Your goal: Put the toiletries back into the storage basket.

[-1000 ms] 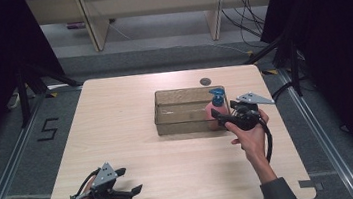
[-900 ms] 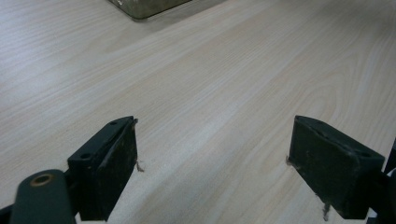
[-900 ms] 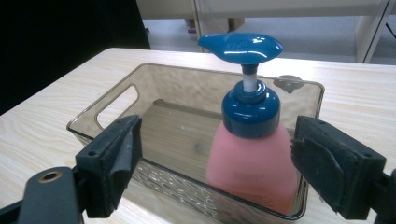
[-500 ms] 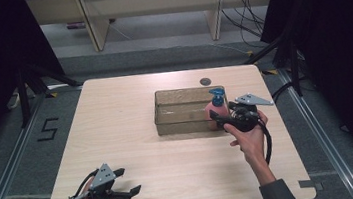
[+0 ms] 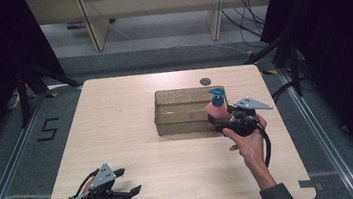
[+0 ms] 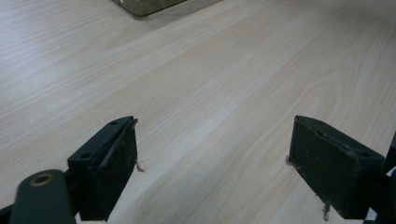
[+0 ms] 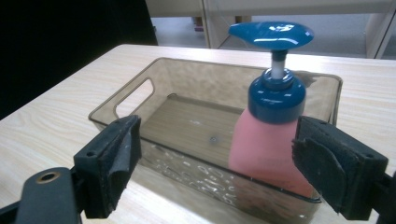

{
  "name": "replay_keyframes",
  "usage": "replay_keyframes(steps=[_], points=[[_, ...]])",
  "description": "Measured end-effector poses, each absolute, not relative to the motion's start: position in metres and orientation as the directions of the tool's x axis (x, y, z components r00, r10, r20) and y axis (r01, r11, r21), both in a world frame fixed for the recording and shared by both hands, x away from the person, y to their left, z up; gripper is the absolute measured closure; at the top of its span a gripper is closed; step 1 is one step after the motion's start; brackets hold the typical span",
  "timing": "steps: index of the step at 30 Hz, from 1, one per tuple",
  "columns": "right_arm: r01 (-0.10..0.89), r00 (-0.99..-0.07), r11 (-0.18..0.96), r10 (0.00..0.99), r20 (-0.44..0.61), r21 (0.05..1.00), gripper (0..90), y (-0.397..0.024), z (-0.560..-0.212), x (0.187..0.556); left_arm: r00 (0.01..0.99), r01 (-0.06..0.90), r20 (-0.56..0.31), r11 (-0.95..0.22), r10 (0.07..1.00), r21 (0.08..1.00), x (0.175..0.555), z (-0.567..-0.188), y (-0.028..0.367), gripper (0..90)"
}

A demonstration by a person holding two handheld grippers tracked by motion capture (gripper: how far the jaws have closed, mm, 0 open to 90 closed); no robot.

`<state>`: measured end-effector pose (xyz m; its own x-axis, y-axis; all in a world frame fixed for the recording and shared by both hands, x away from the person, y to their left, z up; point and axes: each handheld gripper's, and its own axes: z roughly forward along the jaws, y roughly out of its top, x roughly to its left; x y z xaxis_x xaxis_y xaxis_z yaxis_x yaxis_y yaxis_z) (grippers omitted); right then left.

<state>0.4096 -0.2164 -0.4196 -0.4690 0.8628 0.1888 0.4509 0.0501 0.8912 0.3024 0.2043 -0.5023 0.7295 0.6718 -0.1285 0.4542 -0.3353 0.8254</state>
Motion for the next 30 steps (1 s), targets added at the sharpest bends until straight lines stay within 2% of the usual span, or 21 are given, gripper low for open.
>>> replay_keyframes(steps=[1, 3, 11, 15, 18, 19, 23, 24, 25, 26, 30], points=[[0.472, -0.457, 0.027, 0.862, 0.219, 0.881, 16.6, -0.214, -0.419, 0.407, 0.727, 0.452, -0.13, -0.329, 0.674, 0.829, 0.302, -0.503, 0.204, 14.8], [0.447, -0.477, 0.062, 0.861, 0.179, 0.892, 16.5, -0.215, -0.421, 0.407, 0.73, 0.456, -0.13, -0.336, 0.671, 0.824, 0.302, -0.502, 0.204, 14.8], [0.45, -0.501, 0.076, 0.846, 0.181, 0.89, 16.2, -0.212, -0.423, 0.402, 0.72, 0.46, -0.129, -0.331, 0.681, 0.824, 0.302, -0.502, 0.204, 14.8], [0.462, -0.492, 0.053, 0.846, 0.206, 0.885, 16.2, -0.211, -0.423, 0.399, 0.721, 0.46, -0.13, -0.33, 0.681, 0.825, 0.302, -0.502, 0.204, 14.8], [0.466, -0.481, 0.072, 0.857, 0.184, 0.882, 16.2, -0.211, -0.423, 0.397, 0.719, 0.462, -0.128, -0.333, 0.683, 0.822, 0.302, -0.502, 0.204, 14.8], [0.465, -0.499, 0.046, 0.838, 0.219, 0.884, 16.2, -0.21, -0.424, 0.396, 0.719, 0.462, -0.128, -0.333, 0.683, 0.822, 0.302, -0.502, 0.204, 14.8], [0.467, -0.499, 0.065, 0.843, 0.202, 0.882, 16.3, -0.21, -0.425, 0.393, 0.719, 0.462, -0.128, -0.333, 0.683, 0.822, 0.302, -0.502, 0.204, 14.8], [0.492, -0.483, 0.034, 0.842, 0.241, 0.87, 16.2, -0.208, -0.425, 0.39, 0.722, 0.455, -0.13, -0.324, 0.679, 0.83, 0.302, -0.503, 0.204, 14.8], [0.459, -0.505, 0.06, 0.839, 0.205, 0.886, 16.2, -0.209, -0.427, 0.392, 0.723, 0.456, -0.132, -0.325, 0.679, 0.828, 0.302, -0.503, 0.204, 14.8], [0.467, -0.507, 0.072, 0.839, 0.2, 0.881, 16.3, -0.209, -0.426, 0.39, 0.719, 0.462, -0.127, -0.333, 0.684, 0.822, 0.302, -0.502, 0.204, 14.8], [0.464, -0.518, 0.059, 0.827, 0.216, 0.884, 16.3, -0.207, -0.429, 0.386, 0.724, 0.454, -0.131, -0.325, 0.677, 0.83, 0.302, -0.503, 0.204, 14.8]])
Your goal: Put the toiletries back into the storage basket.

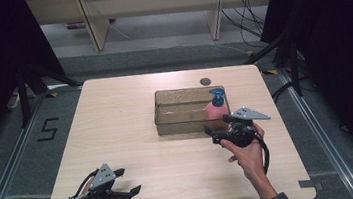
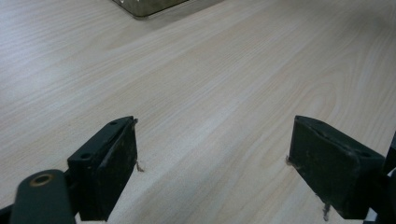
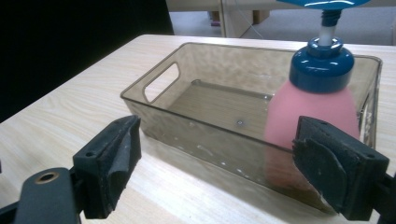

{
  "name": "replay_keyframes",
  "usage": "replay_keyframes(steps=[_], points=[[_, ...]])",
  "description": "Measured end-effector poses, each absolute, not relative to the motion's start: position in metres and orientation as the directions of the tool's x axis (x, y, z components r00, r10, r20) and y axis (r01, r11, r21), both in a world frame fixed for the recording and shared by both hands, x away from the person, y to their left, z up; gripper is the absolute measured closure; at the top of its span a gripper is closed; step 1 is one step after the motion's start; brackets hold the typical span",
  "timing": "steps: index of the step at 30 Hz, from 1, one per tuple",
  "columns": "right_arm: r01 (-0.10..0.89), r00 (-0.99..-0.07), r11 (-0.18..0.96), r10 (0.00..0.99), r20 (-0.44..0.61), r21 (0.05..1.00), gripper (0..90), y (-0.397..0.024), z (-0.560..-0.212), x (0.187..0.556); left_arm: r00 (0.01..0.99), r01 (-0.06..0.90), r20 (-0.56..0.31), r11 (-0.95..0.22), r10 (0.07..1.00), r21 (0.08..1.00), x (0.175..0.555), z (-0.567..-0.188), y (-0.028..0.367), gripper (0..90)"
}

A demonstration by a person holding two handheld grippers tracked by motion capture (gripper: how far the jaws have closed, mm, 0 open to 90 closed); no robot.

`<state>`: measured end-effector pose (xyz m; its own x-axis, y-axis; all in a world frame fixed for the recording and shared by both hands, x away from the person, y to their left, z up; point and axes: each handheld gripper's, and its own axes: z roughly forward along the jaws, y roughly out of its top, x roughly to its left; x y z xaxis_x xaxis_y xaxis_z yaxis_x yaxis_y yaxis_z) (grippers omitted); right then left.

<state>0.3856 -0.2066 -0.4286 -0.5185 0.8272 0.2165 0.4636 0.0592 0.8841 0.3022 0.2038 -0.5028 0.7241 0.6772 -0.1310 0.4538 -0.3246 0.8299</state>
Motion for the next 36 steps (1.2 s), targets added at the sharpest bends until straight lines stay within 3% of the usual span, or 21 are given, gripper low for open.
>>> replay_keyframes(steps=[36], points=[[0.463, -0.598, 0.111, 0.771, 0.218, 0.88, 16.3, -0.193, -0.442, 0.36, 0.723, 0.457, -0.124, -0.336, 0.68, 0.823, 0.303, -0.503, 0.205, 14.8]])
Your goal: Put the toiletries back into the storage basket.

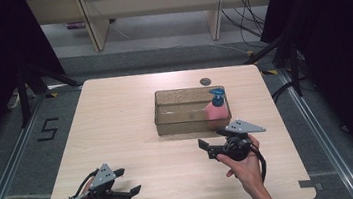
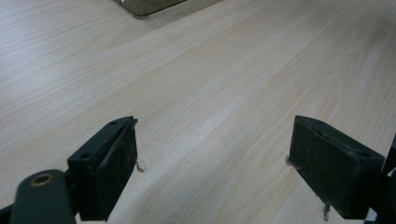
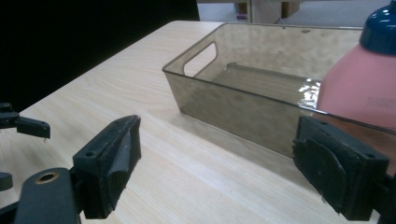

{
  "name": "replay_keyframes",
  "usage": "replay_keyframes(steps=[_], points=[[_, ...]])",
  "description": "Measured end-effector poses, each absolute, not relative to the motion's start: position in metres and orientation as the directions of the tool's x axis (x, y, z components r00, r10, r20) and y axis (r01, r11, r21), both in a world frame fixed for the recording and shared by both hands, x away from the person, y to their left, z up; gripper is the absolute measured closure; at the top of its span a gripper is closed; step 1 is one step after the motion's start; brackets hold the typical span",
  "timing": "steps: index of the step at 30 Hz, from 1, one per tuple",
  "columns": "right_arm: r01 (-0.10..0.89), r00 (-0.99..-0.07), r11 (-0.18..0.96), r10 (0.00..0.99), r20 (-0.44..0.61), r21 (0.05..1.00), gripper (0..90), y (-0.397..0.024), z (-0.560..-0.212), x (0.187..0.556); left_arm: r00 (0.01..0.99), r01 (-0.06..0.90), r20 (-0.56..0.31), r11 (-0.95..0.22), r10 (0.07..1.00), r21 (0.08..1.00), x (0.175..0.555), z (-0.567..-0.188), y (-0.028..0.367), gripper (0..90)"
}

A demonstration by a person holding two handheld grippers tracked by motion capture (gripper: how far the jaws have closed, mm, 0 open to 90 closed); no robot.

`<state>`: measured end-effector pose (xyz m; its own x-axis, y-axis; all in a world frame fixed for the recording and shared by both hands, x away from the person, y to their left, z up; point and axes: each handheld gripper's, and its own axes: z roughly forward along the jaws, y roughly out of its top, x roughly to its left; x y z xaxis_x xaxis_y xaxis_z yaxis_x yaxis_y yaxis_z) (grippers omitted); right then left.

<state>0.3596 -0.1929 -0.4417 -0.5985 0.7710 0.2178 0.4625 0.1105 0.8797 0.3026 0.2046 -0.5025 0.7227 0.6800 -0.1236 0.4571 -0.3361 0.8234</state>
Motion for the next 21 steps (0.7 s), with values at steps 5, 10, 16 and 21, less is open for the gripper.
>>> replay_keyframes(steps=[5, 10, 16, 21], points=[[0.467, -0.608, 0.109, 0.76, 0.229, 0.878, 16.3, -0.19, -0.446, 0.358, 0.72, 0.461, -0.129, -0.331, 0.682, 0.823, 0.302, -0.502, 0.204, 14.8], [0.475, -0.617, 0.11, 0.749, 0.241, 0.873, 16.3, -0.188, -0.448, 0.354, 0.726, 0.46, -0.128, -0.339, 0.676, 0.821, 0.303, -0.502, 0.205, 14.8], [0.451, -0.627, 0.126, 0.75, 0.212, 0.884, 16.2, -0.188, -0.451, 0.351, 0.724, 0.456, -0.129, -0.33, 0.677, 0.827, 0.303, -0.503, 0.205, 14.8], [0.46, -0.63, 0.124, 0.743, 0.225, 0.879, 16.1, -0.187, -0.455, 0.348, 0.722, 0.462, -0.127, -0.337, 0.68, 0.821, 0.302, -0.502, 0.205, 14.8]])
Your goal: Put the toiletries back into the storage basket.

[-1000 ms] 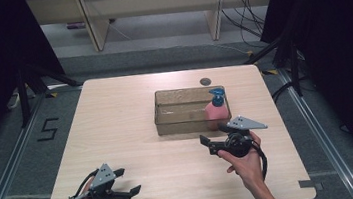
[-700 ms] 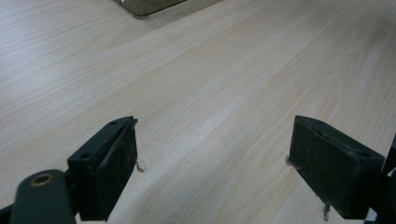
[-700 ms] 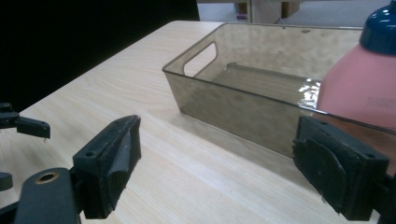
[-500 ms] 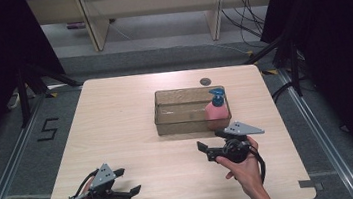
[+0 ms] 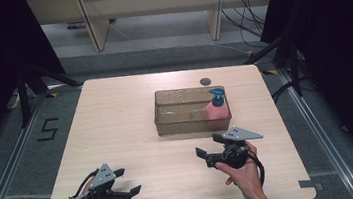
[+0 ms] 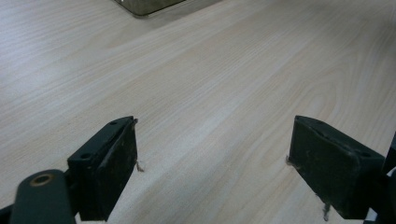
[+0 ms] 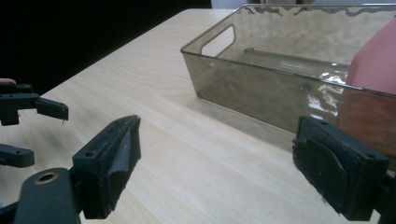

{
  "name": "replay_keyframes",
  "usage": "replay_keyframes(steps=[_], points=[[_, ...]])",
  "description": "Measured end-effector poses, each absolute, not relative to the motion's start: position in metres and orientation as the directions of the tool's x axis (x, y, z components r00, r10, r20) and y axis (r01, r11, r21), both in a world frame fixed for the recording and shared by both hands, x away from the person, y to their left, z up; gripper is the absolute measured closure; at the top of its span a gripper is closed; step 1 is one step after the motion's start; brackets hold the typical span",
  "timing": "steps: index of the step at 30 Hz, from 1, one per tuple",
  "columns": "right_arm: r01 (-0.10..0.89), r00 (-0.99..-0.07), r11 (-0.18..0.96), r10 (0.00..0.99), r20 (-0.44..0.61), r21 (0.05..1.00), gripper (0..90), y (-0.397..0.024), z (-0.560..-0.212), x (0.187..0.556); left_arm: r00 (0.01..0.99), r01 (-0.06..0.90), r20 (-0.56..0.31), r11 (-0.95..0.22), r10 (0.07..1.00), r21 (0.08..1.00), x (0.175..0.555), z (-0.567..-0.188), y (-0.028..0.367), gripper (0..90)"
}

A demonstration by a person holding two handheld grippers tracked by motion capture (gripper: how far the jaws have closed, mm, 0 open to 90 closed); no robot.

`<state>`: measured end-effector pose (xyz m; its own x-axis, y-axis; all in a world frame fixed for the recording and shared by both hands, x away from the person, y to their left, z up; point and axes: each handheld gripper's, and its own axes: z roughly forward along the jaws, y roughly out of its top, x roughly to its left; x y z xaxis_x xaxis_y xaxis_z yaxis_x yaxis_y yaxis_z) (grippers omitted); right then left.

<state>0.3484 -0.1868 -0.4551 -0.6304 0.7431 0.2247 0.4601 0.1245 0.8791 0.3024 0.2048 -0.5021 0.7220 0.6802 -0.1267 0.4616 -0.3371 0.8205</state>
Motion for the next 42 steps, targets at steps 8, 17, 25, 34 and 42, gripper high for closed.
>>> replay_keyframes(steps=[8, 17, 25, 34, 42], points=[[0.497, -0.634, 0.119, 0.726, 0.265, 0.86, 15.9, -0.182, -0.458, 0.34, 0.719, 0.465, -0.127, -0.336, 0.684, 0.819, 0.302, -0.502, 0.205, 14.8], [0.472, -0.65, 0.136, 0.721, 0.24, 0.871, 15.7, -0.18, -0.463, 0.335, 0.719, 0.463, -0.129, -0.333, 0.683, 0.821, 0.302, -0.502, 0.204, 14.8], [0.474, -0.668, 0.152, 0.703, 0.242, 0.868, 15.7, -0.18, -0.467, 0.327, 0.718, 0.464, -0.13, -0.331, 0.684, 0.822, 0.302, -0.502, 0.204, 14.8], [0.497, -0.674, 0.135, 0.683, 0.283, 0.857, 15.7, -0.177, -0.472, 0.318, 0.721, 0.46, -0.133, -0.325, 0.681, 0.826, 0.302, -0.503, 0.203, 14.8], [0.484, -0.679, 0.145, 0.685, 0.266, 0.863, 15.7, -0.178, -0.474, 0.313, 0.731, 0.451, -0.107, -0.359, 0.674, 0.817, 0.304, -0.503, 0.206, 14.8]])
